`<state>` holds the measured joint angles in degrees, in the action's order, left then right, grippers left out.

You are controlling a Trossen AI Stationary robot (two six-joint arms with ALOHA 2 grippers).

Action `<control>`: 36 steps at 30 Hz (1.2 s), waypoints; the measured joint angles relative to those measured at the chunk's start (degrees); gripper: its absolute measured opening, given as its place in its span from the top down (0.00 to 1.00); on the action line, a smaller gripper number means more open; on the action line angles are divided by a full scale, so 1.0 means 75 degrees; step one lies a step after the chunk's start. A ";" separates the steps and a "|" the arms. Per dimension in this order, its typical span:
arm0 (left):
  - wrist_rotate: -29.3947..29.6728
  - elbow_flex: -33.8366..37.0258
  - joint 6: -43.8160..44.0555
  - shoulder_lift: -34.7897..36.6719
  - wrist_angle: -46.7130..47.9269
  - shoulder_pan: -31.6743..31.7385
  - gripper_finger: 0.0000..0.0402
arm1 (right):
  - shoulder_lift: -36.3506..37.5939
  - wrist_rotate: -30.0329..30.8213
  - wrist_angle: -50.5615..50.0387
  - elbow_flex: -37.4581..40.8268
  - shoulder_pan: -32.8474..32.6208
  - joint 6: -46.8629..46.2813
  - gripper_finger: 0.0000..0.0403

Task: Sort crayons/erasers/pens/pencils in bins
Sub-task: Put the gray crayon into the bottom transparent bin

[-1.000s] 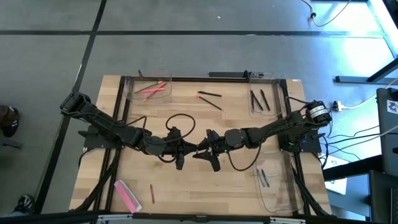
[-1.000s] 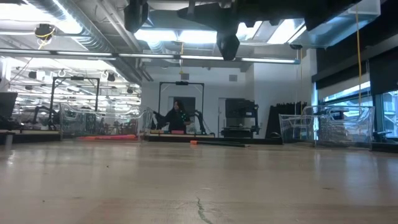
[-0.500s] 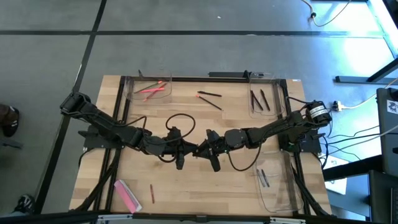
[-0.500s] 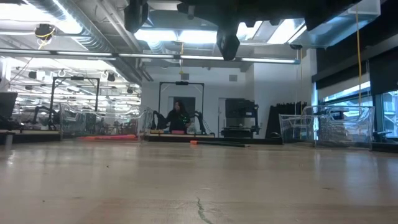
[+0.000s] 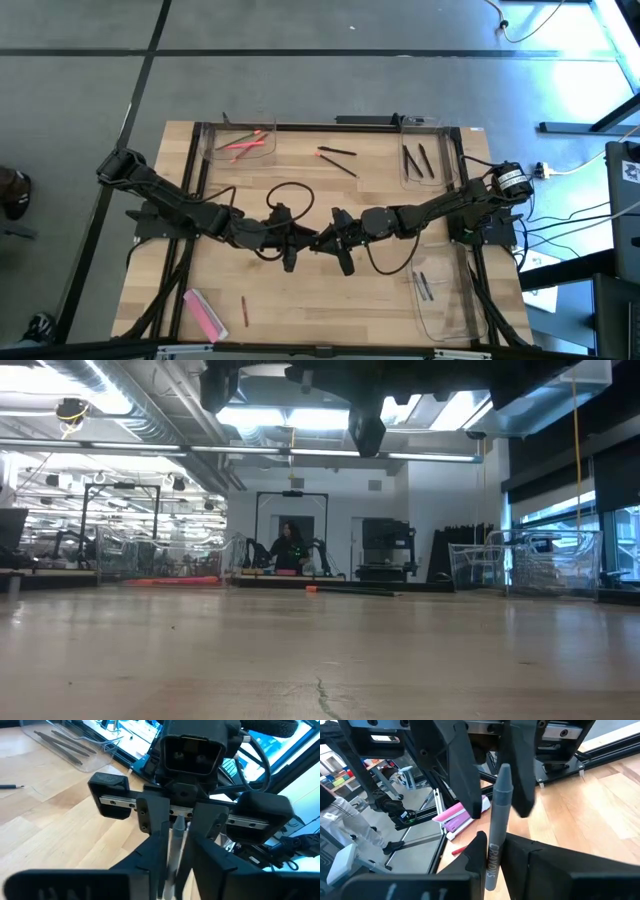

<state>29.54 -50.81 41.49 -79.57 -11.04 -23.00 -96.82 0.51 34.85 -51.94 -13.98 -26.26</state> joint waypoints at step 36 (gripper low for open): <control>-0.0022 -0.0003 -0.1027 0.0122 -0.0040 -0.0992 0.70 | 0.4890 0.1161 -0.8265 -0.0003 -0.1331 -0.2731 0.88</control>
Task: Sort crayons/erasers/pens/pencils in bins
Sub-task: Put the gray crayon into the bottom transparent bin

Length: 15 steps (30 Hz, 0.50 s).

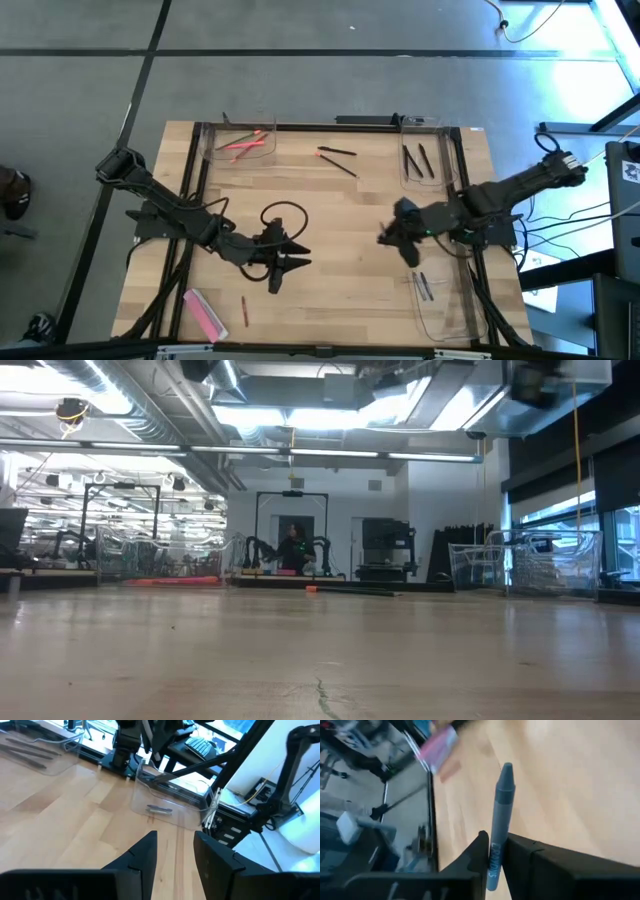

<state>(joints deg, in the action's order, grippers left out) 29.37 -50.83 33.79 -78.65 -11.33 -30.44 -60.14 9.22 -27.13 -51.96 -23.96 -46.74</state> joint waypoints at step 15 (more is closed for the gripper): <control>0.0004 0.0000 -0.0503 0.0000 0.0003 -0.0032 0.70 | -0.0195 -0.1409 -0.3505 0.0000 -0.2898 -0.6018 0.88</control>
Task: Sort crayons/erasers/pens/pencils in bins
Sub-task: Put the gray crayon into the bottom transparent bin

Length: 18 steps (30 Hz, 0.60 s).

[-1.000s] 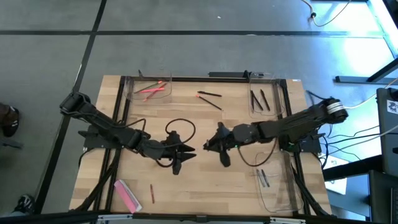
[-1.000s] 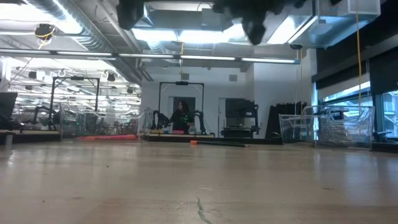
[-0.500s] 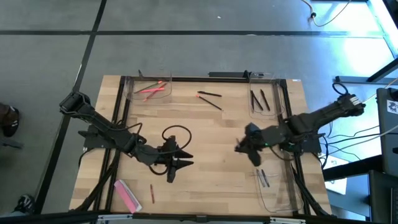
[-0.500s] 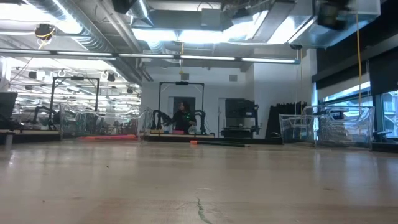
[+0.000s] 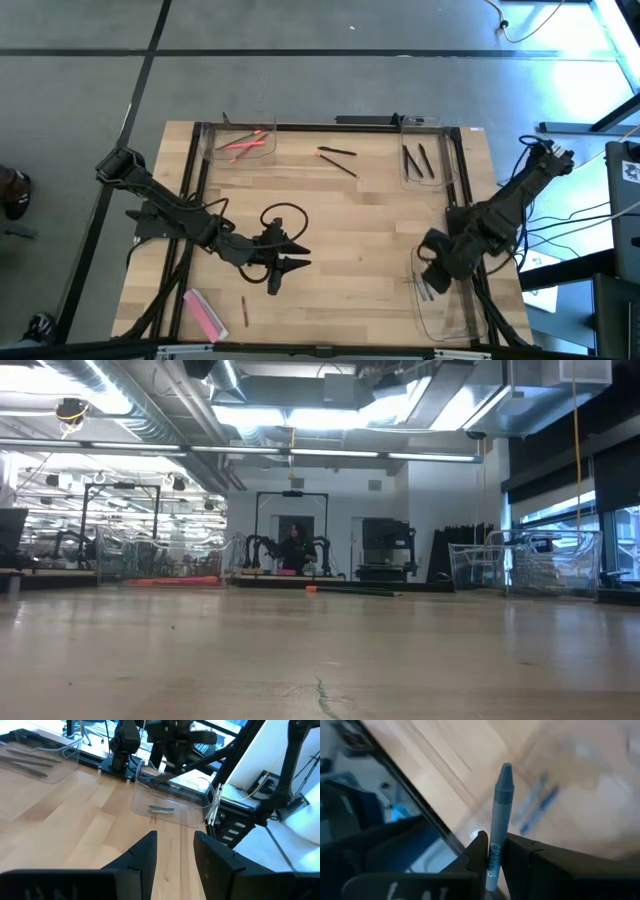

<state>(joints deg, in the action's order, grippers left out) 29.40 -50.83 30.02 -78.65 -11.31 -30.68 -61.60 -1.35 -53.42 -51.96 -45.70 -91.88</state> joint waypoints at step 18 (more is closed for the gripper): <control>-0.0007 0.0000 -0.0288 0.0003 0.0009 0.0000 0.70 | -0.2381 -0.1183 -0.0636 0.0000 -0.0900 -0.1272 0.88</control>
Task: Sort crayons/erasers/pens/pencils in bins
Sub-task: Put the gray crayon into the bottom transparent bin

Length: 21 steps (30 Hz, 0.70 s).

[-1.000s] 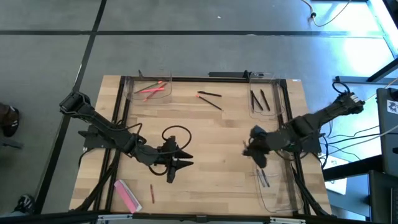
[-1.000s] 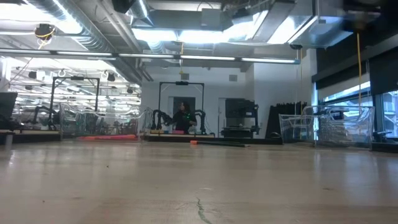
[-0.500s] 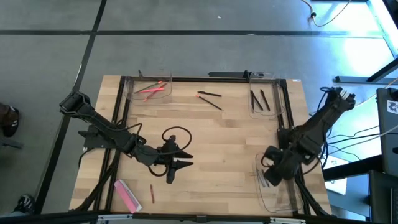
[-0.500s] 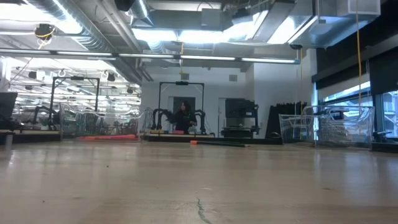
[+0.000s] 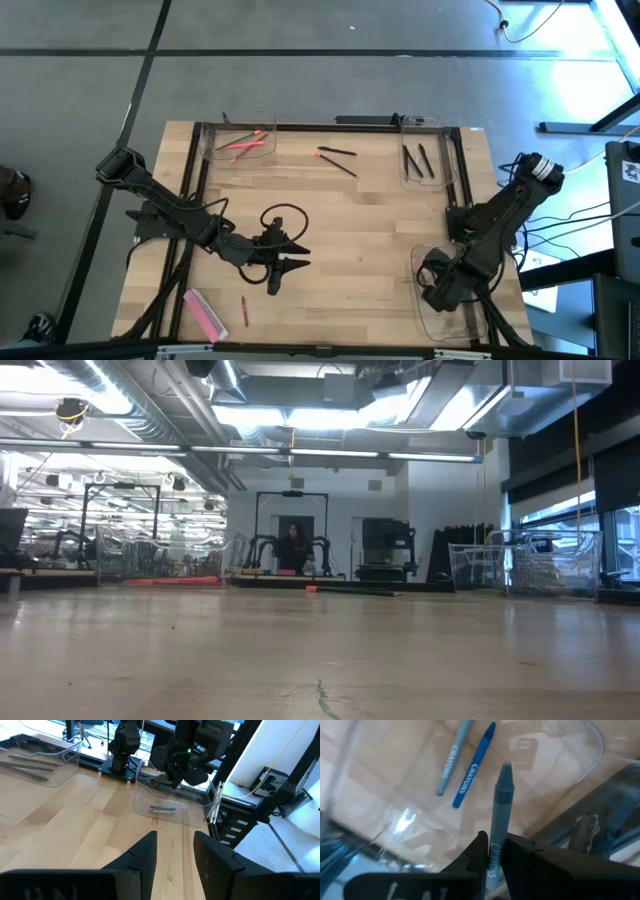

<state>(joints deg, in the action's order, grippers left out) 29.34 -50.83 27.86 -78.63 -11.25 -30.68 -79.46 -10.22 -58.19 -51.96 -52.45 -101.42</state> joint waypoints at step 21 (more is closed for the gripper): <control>-0.0006 0.0000 -0.0006 0.0000 0.0003 0.0000 0.70 | -0.0979 -0.0108 -0.0032 0.0000 0.0003 0.0074 0.85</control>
<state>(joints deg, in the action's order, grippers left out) 29.30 -50.83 27.81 -78.63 -11.22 -30.68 -86.80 -11.02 -58.43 -51.96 -52.42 -100.86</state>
